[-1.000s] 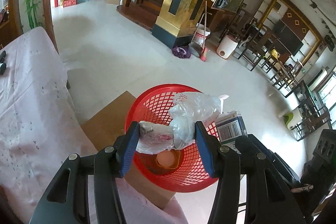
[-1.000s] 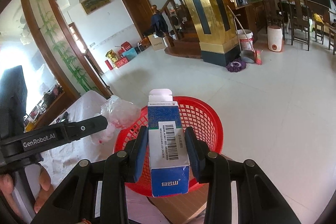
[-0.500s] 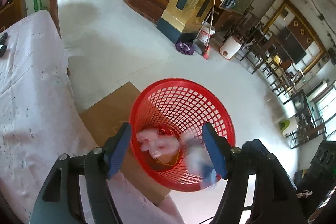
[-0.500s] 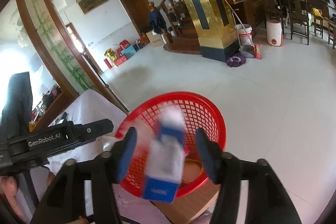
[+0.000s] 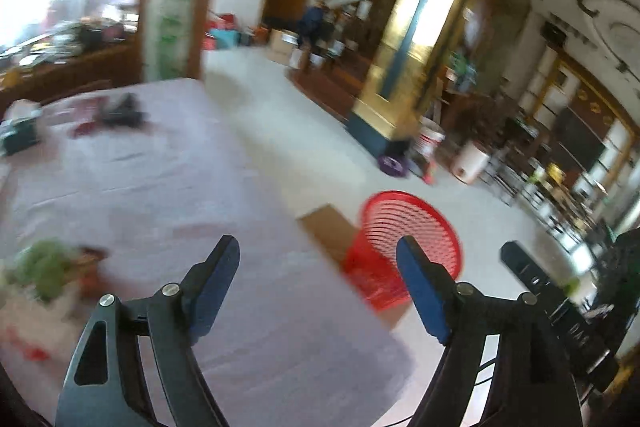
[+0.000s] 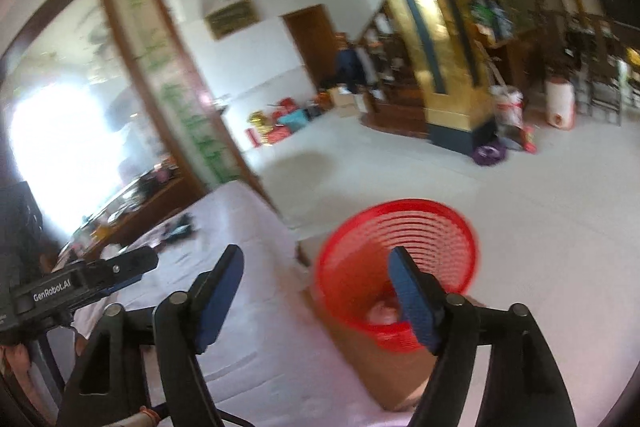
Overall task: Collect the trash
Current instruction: 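Move both tools back toward the remaining trash on the table, then grasp white sock with left tool while right tool grasps white medicine box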
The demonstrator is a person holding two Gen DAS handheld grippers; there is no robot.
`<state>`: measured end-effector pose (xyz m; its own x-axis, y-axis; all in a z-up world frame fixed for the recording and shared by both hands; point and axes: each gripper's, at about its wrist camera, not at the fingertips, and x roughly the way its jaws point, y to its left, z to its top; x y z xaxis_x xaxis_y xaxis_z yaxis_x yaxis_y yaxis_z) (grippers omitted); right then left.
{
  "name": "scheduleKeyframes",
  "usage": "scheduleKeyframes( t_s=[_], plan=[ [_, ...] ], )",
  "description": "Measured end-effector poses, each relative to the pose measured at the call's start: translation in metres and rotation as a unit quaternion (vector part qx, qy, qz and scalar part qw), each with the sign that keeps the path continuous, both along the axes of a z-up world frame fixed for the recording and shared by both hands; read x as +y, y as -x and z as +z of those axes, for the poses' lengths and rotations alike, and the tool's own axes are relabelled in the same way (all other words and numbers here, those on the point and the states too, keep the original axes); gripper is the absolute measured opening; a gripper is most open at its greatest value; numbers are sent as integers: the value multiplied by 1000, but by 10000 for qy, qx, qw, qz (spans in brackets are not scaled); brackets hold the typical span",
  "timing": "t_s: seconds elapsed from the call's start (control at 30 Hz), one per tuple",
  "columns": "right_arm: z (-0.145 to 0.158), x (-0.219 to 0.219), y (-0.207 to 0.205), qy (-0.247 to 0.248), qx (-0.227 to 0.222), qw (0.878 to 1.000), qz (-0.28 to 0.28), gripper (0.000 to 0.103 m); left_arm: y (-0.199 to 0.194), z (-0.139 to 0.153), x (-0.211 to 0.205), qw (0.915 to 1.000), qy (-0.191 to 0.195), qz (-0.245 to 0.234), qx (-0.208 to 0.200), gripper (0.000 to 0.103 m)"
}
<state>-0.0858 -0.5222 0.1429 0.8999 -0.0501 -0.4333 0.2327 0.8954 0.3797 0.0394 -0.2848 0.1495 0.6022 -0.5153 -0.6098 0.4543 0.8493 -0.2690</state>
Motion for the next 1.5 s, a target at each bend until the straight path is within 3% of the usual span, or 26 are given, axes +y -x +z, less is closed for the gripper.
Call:
scheduleKeyframes(
  t_s=[0.33, 0.53, 0.63, 0.8, 1.03, 1.3, 1.5],
  plan=[
    [21, 117, -13, 263, -296, 9915, 1241, 87, 33, 3, 167, 9894, 144, 1439, -106, 79],
    [7, 177, -35, 217, -159, 9764, 2143, 88, 33, -6, 264, 9730, 305, 2288, 60, 79],
    [-5, 209, -53, 160, 21, 9623, 2714, 88, 28, -11, 305, 9622, 455, 2678, 196, 79],
    [-20, 250, -76, 313, 275, 9463, 3205, 88, 23, -16, 337, 9521, 533, 3000, 260, 79],
    [-41, 295, -96, 370, 417, 9209, 3857, 88, 13, -27, 351, 9502, 533, 3043, 410, 79],
    [-78, 343, -128, 516, 777, 8755, 4740, 90, -14, -50, 366, 9482, 730, 2971, 853, 79],
    [-106, 370, -159, 617, 1101, 8633, 4887, 90, -36, -69, 372, 9440, 789, 2965, 1215, 79]
  ],
)
